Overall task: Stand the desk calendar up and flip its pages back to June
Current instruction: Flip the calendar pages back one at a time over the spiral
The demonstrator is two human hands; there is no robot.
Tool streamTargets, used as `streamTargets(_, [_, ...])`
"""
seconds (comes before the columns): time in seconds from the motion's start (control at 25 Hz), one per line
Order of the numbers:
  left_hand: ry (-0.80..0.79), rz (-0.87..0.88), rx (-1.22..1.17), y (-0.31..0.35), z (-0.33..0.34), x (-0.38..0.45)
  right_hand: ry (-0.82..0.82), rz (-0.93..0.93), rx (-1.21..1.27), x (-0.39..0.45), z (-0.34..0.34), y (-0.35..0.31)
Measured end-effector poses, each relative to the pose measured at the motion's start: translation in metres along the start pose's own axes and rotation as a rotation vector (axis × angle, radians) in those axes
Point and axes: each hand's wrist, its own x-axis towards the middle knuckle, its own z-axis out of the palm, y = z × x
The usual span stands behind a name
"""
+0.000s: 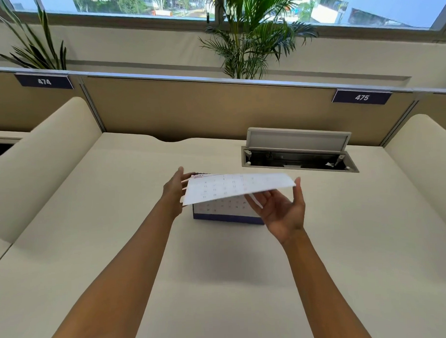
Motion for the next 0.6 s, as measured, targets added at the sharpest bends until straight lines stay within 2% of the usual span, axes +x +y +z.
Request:
streamTargets(0.12, [0.029,0.014,-0.014,0.001,0.003,-0.001,-0.012,0.021,0.068,0.009,0.010,-0.002])
streamTargets(0.32, [0.024,0.021,0.030,0.004,0.006,-0.002,-0.011,0.014,0.034,0.021,0.021,-0.005])
streamTargets(0.6, [0.065,0.042,0.033,-0.002,0.009,0.007,0.028,0.019,0.073,0.026,0.010,-0.004])
